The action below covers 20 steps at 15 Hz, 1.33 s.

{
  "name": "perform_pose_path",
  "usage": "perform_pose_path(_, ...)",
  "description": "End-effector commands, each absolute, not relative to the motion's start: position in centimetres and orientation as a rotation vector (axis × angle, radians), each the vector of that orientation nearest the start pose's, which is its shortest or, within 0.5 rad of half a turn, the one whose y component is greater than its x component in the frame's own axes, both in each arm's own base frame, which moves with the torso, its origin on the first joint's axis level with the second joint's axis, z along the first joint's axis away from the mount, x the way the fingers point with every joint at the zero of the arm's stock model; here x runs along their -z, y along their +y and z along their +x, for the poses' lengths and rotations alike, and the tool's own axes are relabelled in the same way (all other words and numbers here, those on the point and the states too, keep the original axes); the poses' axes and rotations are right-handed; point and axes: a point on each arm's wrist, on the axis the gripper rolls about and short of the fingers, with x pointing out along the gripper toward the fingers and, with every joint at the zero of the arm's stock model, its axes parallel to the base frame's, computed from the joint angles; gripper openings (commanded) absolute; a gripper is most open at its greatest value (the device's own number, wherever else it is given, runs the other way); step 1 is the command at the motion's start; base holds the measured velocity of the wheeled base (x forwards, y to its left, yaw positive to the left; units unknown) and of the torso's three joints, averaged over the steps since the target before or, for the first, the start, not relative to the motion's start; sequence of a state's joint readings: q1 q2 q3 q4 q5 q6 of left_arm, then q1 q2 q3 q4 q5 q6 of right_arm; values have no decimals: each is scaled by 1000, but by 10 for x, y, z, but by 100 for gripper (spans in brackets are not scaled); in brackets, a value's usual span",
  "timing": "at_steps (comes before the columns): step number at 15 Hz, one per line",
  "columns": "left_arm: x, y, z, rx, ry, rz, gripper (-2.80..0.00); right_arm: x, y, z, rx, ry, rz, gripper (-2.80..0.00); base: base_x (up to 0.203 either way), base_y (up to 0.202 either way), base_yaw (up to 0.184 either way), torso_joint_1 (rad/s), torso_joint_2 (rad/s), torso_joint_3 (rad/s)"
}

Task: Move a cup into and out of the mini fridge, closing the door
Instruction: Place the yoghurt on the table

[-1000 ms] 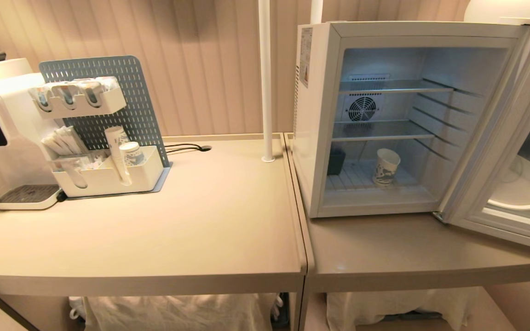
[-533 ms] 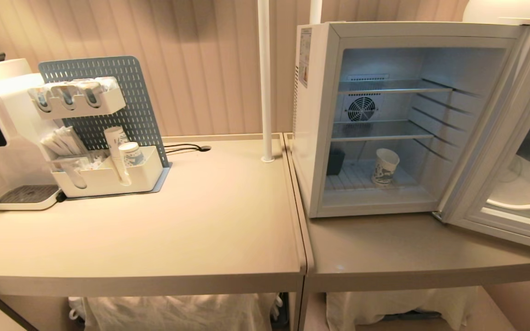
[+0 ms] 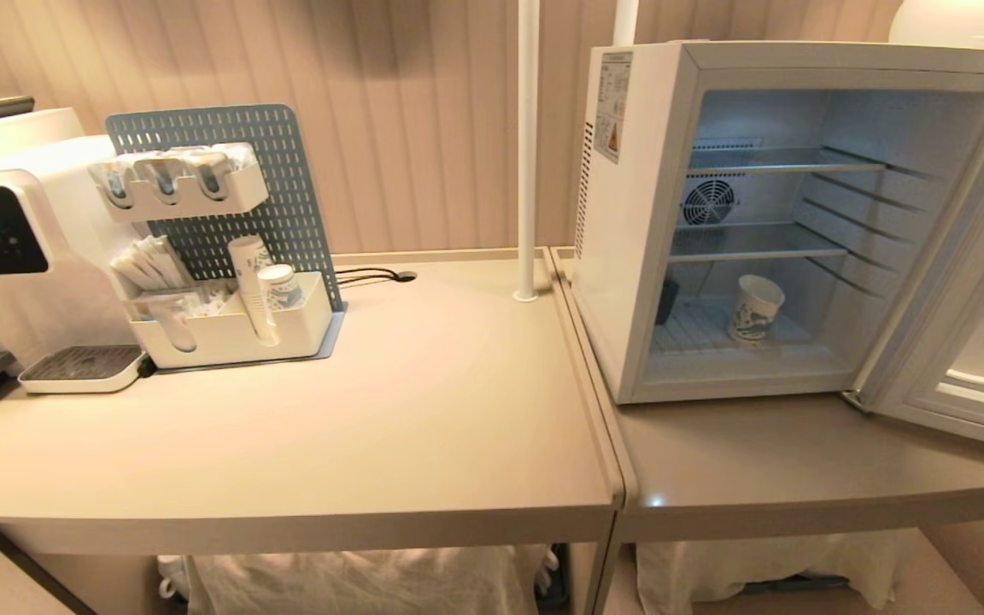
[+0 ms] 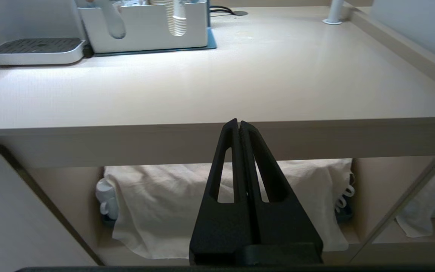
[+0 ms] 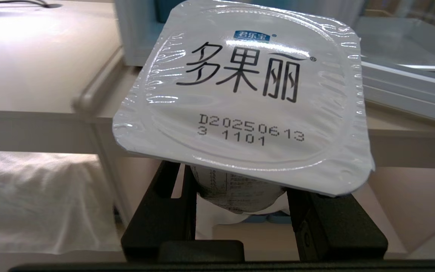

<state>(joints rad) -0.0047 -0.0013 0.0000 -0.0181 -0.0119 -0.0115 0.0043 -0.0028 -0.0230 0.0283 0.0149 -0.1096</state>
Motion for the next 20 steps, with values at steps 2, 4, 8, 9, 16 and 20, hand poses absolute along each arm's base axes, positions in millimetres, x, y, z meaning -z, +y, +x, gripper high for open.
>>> perform_pose_path(2, -77, 0, -23, 17, -20, -12, -280, -79, 0, -25, -20, 3, -110, -280, -20, 192, -8, 4, 5, 5)
perform_pose_path(4, -78, 0, -23, 17, -21, -12, -280, -79, 0, -25, -20, 4, -109, -280, -69, 91, -12, 2, 3, 5)
perform_pose_path(8, -77, 0, -23, 17, -20, -12, -280, -79, 0, -25, -20, 4, -109, -280, -185, 178, 0, 2, 1, 3)
perform_pose_path(9, -77, 0, -23, 17, -20, -12, -280, -79, 0, -25, -20, 4, -109, -280, -200, 200, 4, 5, 3, 2)
perform_pose_path(16, -78, 0, -23, 18, -20, -10, -280, -79, 0, -25, -20, 4, -107, -280, -138, 164, 6, 3, -1, 2)
perform_pose_path(20, -78, 0, -23, 17, -20, -9, -280, -79, 0, -25, -20, 4, -103, -280, -1, 169, 5, 8, 5, 2)
